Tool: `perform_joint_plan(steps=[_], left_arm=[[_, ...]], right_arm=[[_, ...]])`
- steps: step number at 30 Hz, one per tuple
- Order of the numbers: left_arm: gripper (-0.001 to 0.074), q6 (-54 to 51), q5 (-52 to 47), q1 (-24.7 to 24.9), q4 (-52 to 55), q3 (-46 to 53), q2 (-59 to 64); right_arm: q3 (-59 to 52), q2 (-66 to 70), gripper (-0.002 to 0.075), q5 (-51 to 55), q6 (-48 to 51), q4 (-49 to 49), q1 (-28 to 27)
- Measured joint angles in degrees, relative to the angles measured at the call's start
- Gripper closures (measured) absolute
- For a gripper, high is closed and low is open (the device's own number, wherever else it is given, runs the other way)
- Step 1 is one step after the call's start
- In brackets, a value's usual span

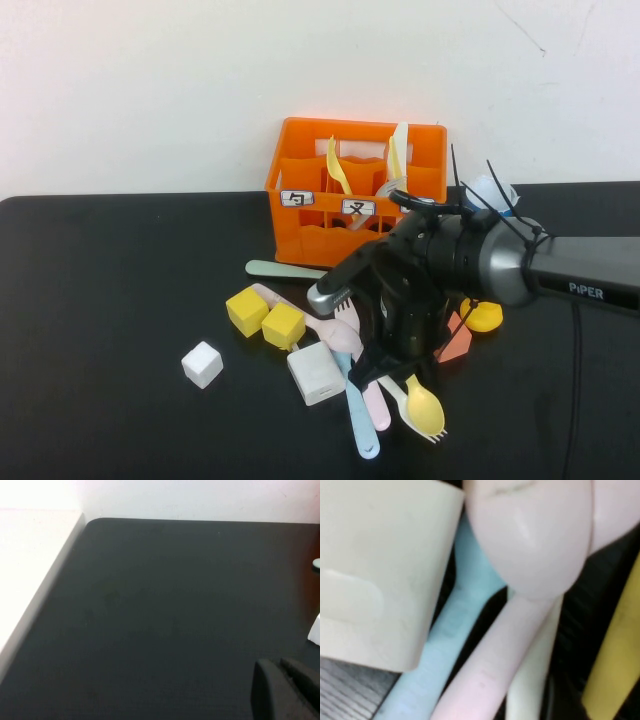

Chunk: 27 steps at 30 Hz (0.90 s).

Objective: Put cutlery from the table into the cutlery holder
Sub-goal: Pick up the spoon, then place the fork on the box

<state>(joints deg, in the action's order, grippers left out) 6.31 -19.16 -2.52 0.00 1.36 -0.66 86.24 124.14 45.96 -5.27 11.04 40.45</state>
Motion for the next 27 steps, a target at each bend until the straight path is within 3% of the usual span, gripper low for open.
perform_joint_plan(steps=[3, 7, 13, 22, 27], left_arm=[[0.0736, 0.0, 0.0, 0.0, 0.0, 0.0, 0.0], [0.0736, 0.0, 0.0, 0.0, 0.0, 0.0, 0.0], [0.0736, 0.0, 0.0, 0.0, 0.0, 0.0, 0.0], [0.0736, 0.0, 0.0, 0.0, 0.0, 0.0, 0.0], [0.0736, 0.13, 0.0, 0.0, 0.0, 0.0, 0.0]], right_arm=[[0.0, 0.03, 0.0458, -0.24, 1.24, -0.2, 0.0], [0.0, 0.03, 0.0589, -0.53, 1.79, -1.2, 0.0], [-4.17, -4.35, 0.0584, -6.97, 1.61, -4.5, 0.0], [-29.29, -22.36, 0.0584, -50.27, 0.62, -17.2, 0.95], [-33.13, -24.73, 0.0584, -68.81, 0.62, -16.58, 1.0]])
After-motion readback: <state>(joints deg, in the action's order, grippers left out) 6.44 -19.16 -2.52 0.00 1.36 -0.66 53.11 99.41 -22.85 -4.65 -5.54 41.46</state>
